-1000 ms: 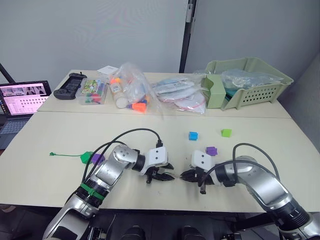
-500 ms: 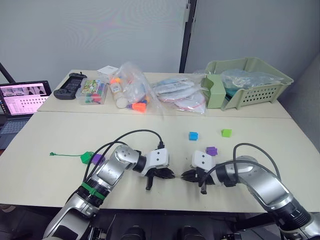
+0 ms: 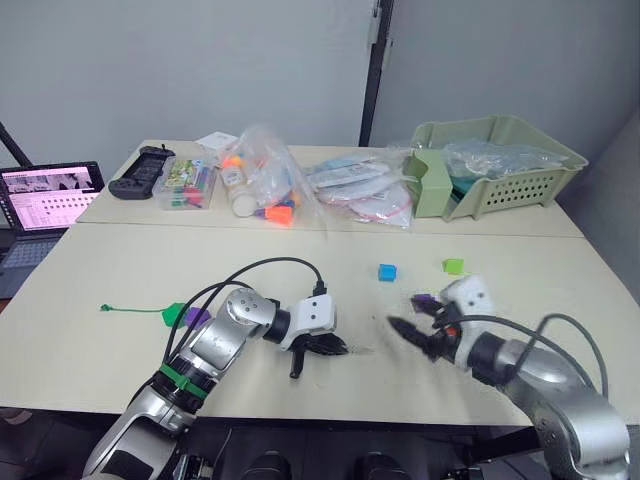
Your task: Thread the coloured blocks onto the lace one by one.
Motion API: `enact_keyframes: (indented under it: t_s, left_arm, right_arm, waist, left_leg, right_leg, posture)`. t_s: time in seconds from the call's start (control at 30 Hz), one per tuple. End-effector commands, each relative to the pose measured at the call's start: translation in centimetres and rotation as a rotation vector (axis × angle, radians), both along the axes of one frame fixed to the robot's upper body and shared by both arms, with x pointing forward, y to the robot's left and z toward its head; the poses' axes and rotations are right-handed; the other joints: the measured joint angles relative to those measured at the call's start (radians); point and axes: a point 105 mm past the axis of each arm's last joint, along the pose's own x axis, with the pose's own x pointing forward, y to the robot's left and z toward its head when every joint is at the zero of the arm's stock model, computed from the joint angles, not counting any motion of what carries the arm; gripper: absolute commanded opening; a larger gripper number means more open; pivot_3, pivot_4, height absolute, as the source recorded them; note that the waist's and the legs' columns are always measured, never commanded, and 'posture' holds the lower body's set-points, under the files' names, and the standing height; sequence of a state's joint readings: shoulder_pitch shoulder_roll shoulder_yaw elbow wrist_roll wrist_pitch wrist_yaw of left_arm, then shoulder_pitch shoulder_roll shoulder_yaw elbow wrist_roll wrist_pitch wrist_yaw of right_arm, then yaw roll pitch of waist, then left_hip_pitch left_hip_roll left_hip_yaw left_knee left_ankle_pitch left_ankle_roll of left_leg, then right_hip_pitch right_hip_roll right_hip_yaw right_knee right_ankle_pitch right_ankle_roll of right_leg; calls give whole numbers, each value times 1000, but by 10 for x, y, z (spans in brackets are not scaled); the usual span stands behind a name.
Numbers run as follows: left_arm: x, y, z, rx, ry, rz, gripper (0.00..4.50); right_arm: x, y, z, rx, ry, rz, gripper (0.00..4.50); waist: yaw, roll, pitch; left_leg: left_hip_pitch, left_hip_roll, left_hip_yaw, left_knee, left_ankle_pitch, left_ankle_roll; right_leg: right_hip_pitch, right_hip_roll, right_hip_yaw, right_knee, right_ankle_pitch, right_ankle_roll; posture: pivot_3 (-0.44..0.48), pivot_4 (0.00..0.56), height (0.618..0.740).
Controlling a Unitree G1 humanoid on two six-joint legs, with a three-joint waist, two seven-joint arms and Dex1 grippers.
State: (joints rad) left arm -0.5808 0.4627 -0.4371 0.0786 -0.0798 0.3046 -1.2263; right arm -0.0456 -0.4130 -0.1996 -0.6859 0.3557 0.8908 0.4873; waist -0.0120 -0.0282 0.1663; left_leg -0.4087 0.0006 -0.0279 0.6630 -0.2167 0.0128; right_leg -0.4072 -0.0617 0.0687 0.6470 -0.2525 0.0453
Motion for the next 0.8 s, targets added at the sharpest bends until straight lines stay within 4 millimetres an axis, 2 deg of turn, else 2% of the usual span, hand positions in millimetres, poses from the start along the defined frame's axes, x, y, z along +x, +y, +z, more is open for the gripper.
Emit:
enact_keyframes:
  t_s: [0.03,0.13,0.3,0.5,0.8]
  left_arm:
    - [-1,-6,11,-27,-35,-19,0]
    - [-2,-7,12,-30,-33,-20,0]
    - [-3,-8,12,-32,-29,-19,0]
    - [-3,-9,11,-38,-24,-11,0]
    - [-3,-8,10,-42,-19,0,0]
  right_arm:
    - [9,-30,2,-26,-62,-299,3337]
    - [22,-42,1,26,-74,-450,3337]
    - [53,-57,0,40,-68,-562,3337]
    - [91,-70,-5,14,-36,-569,3337]
    - [133,-81,-21,-16,-9,-586,3337]
  waist:
    - [-1,0,0]
    - [-2,0,0]
    - [-6,1,0]
    - [-4,1,0]
    - [-14,1,0]
  left_leg:
    - [1,0,0,0,0,0]
    - [1,0,2,0,0,0]
    - [2,0,3,0,0,0]
    - [1,-1,4,-1,0,0]
    - [2,-1,4,-2,0,0]
  right_leg:
    - [0,0,0,0,0,0]
    - [0,1,0,0,0,0]
    - [0,1,1,0,0,0]
    - [1,0,0,0,0,0]
    - [0,0,0,0,0,0]
  posture:
    - [0,150,740]
    - [0,150,740]
    - [0,150,740]
    - [0,150,740]
    - [0,150,740]
